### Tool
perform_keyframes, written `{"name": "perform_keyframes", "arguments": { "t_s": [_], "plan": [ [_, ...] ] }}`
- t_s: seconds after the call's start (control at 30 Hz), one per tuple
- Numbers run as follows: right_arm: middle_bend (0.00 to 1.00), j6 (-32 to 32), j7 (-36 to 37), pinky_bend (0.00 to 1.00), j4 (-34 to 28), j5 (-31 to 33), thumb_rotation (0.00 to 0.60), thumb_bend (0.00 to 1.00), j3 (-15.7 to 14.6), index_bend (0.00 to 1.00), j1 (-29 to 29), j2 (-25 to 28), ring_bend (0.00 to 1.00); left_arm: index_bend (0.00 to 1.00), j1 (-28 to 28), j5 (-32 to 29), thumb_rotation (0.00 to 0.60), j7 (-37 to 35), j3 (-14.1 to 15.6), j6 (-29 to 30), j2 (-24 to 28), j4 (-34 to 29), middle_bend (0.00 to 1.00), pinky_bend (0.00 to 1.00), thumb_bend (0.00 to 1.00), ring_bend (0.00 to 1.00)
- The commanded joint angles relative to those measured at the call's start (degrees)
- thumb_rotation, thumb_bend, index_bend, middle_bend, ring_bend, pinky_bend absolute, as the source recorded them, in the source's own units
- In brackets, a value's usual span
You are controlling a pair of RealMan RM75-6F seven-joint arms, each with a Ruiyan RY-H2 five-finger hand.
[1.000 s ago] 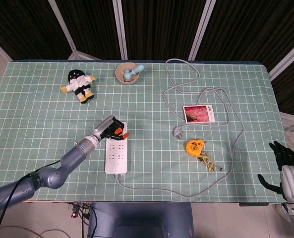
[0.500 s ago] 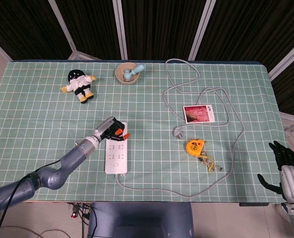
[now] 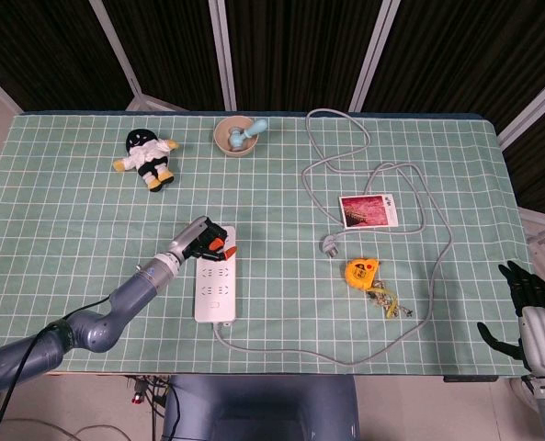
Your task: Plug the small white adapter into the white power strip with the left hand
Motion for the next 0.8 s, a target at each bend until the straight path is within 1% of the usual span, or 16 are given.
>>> {"name": "perform_keyframes", "arguments": {
  "t_s": [0.03, 0.13, 0.23, 0.33, 0.37, 0.43, 0.5, 0.53, 0.6, 0.7, 0.8],
  "plan": [
    [0.00, 0.0, 0.0, 0.00, 0.0, 0.0, 0.600, 0.35, 0.0, 0.04, 0.0, 0.0, 0.00, 0.92, -0.1, 0.0, 0.600, 0.0, 0.1, 0.4, -0.1, 0.1, 1.00, 1.00, 0.33, 1.00],
    [0.00, 0.0, 0.0, 0.00, 0.0, 0.0, 0.600, 0.35, 0.0, 0.04, 0.0, 0.0, 0.00, 0.91, 0.0, 0.1, 0.600, -0.2, -0.1, 1.4, -0.1, -0.2, 1.00, 1.00, 0.33, 1.00],
    [0.00, 0.1, 0.1, 0.00, 0.0, -0.2, 0.600, 0.35, 0.0, 0.04, 0.0, 0.0, 0.00, 0.83, 0.7, 0.3, 0.600, -0.9, -0.9, 3.7, 0.0, -1.4, 0.98, 1.00, 0.32, 0.99],
    [0.00, 0.2, 0.3, 0.00, 0.1, -0.5, 0.600, 0.35, -0.1, 0.04, 0.0, 0.1, 0.00, 0.73, 1.8, 1.5, 0.600, -1.3, -2.3, 7.7, 1.0, -4.0, 0.90, 0.99, 0.32, 0.92],
    [0.00, 0.2, 0.4, 0.00, 0.1, -0.6, 0.600, 0.35, -0.1, 0.04, 0.0, 0.1, 0.00, 0.69, 2.2, 1.9, 0.600, -1.4, -2.6, 8.8, 1.7, -5.2, 0.86, 0.97, 0.32, 0.88],
    [0.00, 0.2, 0.5, 0.00, 0.1, -0.7, 0.600, 0.35, -0.2, 0.04, 0.0, 0.1, 0.00, 0.65, 3.1, 2.8, 0.600, -1.5, -3.3, 10.8, 3.3, -7.8, 0.77, 0.90, 0.32, 0.79],
    [0.00, 0.2, 0.7, 0.00, 0.2, -0.8, 0.600, 0.35, -0.2, 0.04, 0.0, 0.2, 0.00, 0.61, 4.2, 4.3, 0.600, -1.1, -3.7, 13.3, 5.3, -10.7, 0.62, 0.75, 0.31, 0.65],
    [0.00, 0.3, 0.8, 0.00, 0.2, -0.9, 0.600, 0.35, -0.2, 0.04, 0.0, 0.2, 0.00, 0.60, 5.5, 5.8, 0.600, -0.6, -3.6, 15.5, 7.0, -13.1, 0.58, 0.70, 0.31, 0.59],
    [0.00, 0.3, 0.9, 0.00, 0.2, -1.1, 0.600, 0.35, -0.2, 0.04, 0.0, 0.2, 0.00, 0.57, 7.7, 7.9, 0.600, 0.3, -2.6, 18.1, 9.9, -16.8, 0.47, 0.53, 0.30, 0.43],
    [0.00, 0.4, 0.9, 0.00, 0.3, -1.4, 0.600, 0.35, -0.4, 0.04, 0.0, 0.2, 0.00, 0.54, 10.8, 10.4, 0.600, 1.6, -0.5, 20.5, 14.3, -21.0, 0.38, 0.35, 0.30, 0.27],
    [0.00, 0.4, 0.8, 0.00, 0.2, -1.6, 0.600, 0.35, -0.5, 0.04, 0.0, 0.3, 0.00, 0.53, 15.0, 12.6, 0.600, 2.2, 2.4, 23.8, 18.8, -25.1, 0.32, 0.24, 0.30, 0.17]
  ]
}}
